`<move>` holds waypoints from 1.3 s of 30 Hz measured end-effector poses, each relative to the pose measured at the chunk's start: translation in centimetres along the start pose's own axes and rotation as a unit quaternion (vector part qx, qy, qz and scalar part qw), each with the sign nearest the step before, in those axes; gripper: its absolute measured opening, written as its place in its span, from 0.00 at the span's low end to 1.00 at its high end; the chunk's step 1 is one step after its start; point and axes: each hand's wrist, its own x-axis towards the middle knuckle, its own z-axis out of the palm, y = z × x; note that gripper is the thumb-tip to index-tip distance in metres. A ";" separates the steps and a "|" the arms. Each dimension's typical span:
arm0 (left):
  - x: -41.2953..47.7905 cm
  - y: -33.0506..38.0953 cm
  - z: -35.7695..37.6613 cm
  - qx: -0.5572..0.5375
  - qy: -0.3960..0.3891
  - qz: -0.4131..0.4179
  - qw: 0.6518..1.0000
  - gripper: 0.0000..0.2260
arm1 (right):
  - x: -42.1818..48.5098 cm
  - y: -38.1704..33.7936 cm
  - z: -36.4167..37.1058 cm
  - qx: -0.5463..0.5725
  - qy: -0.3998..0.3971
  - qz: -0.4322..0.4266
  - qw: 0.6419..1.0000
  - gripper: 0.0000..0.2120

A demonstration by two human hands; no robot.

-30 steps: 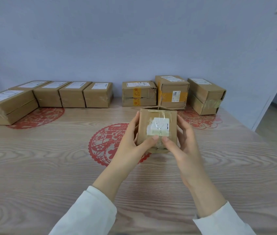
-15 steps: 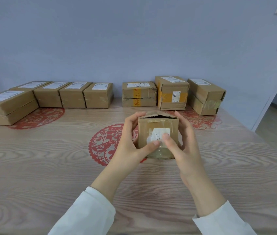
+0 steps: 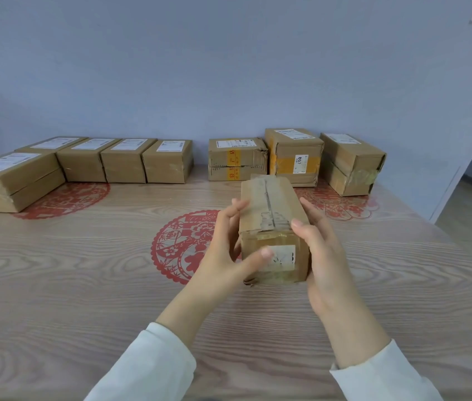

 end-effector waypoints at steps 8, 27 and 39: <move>0.6 -0.5 -0.9 -0.139 -0.013 -0.145 0.980 0.35 | -0.4 1.2 -0.8 -0.053 -0.087 -0.024 0.994 0.37; 1.3 0.0 -0.8 -0.083 0.035 -0.135 0.987 0.35 | -0.5 1.2 -0.9 -0.073 -0.053 0.009 0.996 0.41; 1.4 0.6 -0.3 -0.063 0.072 -0.156 0.983 0.34 | -0.5 1.1 -0.8 -0.070 -0.023 0.025 0.997 0.32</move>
